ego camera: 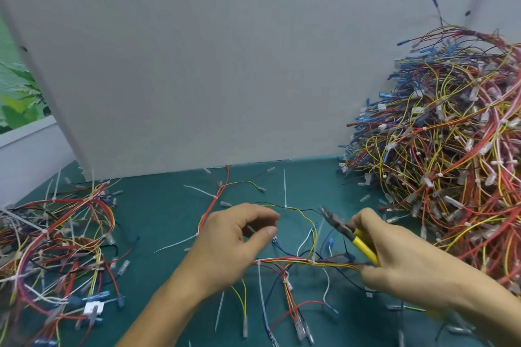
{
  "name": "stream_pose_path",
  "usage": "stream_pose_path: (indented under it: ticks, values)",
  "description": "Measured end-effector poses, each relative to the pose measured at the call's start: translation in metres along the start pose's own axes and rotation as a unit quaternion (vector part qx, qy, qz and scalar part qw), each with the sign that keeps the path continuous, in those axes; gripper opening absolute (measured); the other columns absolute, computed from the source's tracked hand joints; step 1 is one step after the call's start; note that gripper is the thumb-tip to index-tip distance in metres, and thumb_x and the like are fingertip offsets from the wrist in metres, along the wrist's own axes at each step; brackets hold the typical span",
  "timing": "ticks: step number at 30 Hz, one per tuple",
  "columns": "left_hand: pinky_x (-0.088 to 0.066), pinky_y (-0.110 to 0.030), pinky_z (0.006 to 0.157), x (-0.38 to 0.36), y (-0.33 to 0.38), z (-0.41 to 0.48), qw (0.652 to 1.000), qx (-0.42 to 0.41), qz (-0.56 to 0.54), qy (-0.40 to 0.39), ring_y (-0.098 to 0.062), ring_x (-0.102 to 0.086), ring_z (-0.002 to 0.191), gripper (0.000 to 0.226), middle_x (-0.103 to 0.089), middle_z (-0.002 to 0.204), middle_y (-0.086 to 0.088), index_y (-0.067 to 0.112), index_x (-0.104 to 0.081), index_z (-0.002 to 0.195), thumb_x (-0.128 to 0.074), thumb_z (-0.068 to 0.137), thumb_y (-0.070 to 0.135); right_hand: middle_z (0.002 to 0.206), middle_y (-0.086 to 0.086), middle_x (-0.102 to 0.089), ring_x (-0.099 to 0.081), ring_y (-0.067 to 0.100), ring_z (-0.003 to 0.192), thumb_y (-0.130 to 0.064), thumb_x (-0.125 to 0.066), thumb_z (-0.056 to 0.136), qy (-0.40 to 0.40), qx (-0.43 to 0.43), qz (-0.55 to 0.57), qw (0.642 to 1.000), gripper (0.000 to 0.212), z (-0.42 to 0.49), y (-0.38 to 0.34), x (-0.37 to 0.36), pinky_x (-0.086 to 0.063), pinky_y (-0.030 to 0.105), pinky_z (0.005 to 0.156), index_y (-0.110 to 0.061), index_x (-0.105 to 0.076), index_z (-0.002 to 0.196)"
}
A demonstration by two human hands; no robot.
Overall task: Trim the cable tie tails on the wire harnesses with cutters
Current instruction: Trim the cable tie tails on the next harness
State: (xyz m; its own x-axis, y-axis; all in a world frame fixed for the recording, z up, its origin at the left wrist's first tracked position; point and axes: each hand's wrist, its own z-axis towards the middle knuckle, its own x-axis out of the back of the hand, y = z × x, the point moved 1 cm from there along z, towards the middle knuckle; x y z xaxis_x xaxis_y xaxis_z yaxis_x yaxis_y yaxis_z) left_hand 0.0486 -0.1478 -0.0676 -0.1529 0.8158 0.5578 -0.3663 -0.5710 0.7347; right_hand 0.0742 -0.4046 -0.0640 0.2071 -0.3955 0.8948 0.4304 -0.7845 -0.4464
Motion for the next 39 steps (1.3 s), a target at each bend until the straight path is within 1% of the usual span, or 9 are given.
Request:
stream_pose_path:
  ticks: [4, 8, 13, 17, 19, 22, 27, 33, 39]
  values:
    - [-0.042, -0.006, 0.071, -0.019, 0.009, 0.008, 0.998, -0.036, 0.04, -0.044, 0.005, -0.06, 0.08, 0.013, -0.07, 0.087, 0.015, 0.021, -0.073, 0.095, -0.068, 0.085, 0.014, 0.076, -0.003, -0.054, -0.042, 0.01, 0.059, -0.028, -0.064, 0.073, 0.056, 0.028, -0.019, 0.998, 0.015, -0.002, 0.007, 0.0, -0.033, 0.025, 0.053, -0.018, -0.055, 0.08]
    - [-0.047, -0.01, 0.076, -0.042, 0.005, 0.015, 0.996, 0.002, 0.013, -0.083, 0.007, -0.061, 0.079, 0.019, -0.07, 0.088, 0.015, 0.021, -0.069, 0.1, -0.058, 0.091, 0.008, 0.073, 0.0, -0.055, -0.049, 0.012, 0.069, -0.034, -0.063, 0.074, 0.063, 0.009, -0.043, 0.997, 0.019, -0.003, 0.01, 0.002, -0.041, 0.029, 0.063, -0.018, -0.061, 0.085]
    - [-0.054, -0.021, 0.079, -0.062, -0.011, 0.019, 0.99, 0.059, -0.02, -0.127, -0.004, -0.066, 0.078, 0.024, -0.072, 0.089, 0.004, 0.017, -0.068, 0.108, -0.062, 0.088, 0.005, 0.074, 0.003, -0.054, -0.05, 0.014, 0.071, -0.046, -0.051, 0.075, -0.001, -0.014, -0.164, 0.986, 0.023, -0.007, 0.012, 0.003, -0.043, 0.034, 0.064, -0.023, -0.051, 0.078]
    - [-0.051, -0.021, 0.073, -0.072, -0.022, 0.008, 0.986, 0.063, -0.086, -0.129, -0.006, -0.059, 0.068, 0.029, -0.068, 0.082, 0.01, 0.038, -0.061, 0.105, -0.07, 0.08, 0.025, 0.083, -0.005, -0.049, -0.053, 0.019, 0.086, -0.045, -0.047, 0.082, -0.023, -0.027, -0.216, 0.976, 0.023, -0.007, 0.005, -0.011, -0.046, 0.034, 0.072, -0.026, -0.04, 0.072]
    - [-0.051, -0.022, 0.071, -0.074, -0.028, 0.007, 0.987, 0.065, -0.085, -0.117, -0.007, -0.056, 0.065, 0.03, -0.067, 0.08, 0.013, 0.04, -0.062, 0.099, -0.071, 0.078, 0.02, 0.082, -0.008, -0.043, -0.049, 0.021, 0.085, -0.042, -0.046, 0.082, -0.025, -0.028, -0.228, 0.973, 0.022, -0.006, 0.002, -0.017, -0.044, 0.033, 0.072, -0.027, -0.036, 0.069]
    - [-0.047, -0.017, 0.066, -0.073, -0.033, 0.007, 0.99, 0.065, -0.079, -0.098, -0.003, -0.052, 0.059, 0.033, -0.062, 0.079, 0.014, 0.035, -0.065, 0.094, -0.069, 0.078, 0.006, 0.08, -0.007, -0.035, -0.041, 0.021, 0.082, -0.037, -0.046, 0.079, -0.026, -0.034, -0.237, 0.971, 0.013, -0.005, -0.002, -0.022, -0.038, 0.033, 0.067, -0.027, -0.038, 0.076]
    - [-0.039, -0.01, 0.067, -0.067, -0.034, 0.008, 0.993, 0.041, -0.033, -0.11, 0.003, -0.051, 0.064, 0.028, -0.05, 0.089, 0.008, 0.035, -0.066, 0.092, -0.074, 0.078, 0.012, 0.084, -0.007, -0.035, -0.044, 0.021, 0.083, -0.036, -0.046, 0.081, -0.029, -0.04, -0.247, 0.968, 0.009, -0.004, -0.007, -0.024, -0.031, 0.03, 0.061, -0.028, -0.046, 0.086]
    - [-0.034, -0.007, 0.069, -0.068, -0.031, 0.007, 0.989, 0.021, -0.014, -0.146, 0.002, -0.045, 0.068, 0.023, -0.044, 0.088, 0.011, 0.027, -0.071, 0.105, -0.067, 0.086, 0.015, 0.089, -0.005, -0.043, -0.044, 0.02, 0.082, -0.036, -0.045, 0.079, -0.034, -0.024, -0.261, 0.964, 0.028, -0.002, -0.007, -0.024, -0.031, 0.028, 0.059, -0.025, -0.057, 0.103]
    - [-0.033, -0.008, 0.066, -0.069, -0.027, 0.007, 0.989, 0.028, -0.021, -0.145, 0.002, -0.046, 0.068, 0.009, -0.047, 0.087, 0.007, 0.025, -0.074, 0.087, -0.068, 0.086, 0.019, 0.091, -0.004, -0.046, -0.055, 0.024, 0.095, -0.034, -0.046, 0.081, -0.047, -0.014, -0.253, 0.966, 0.014, -0.001, -0.007, -0.024, -0.04, 0.032, 0.067, -0.027, -0.052, 0.092]
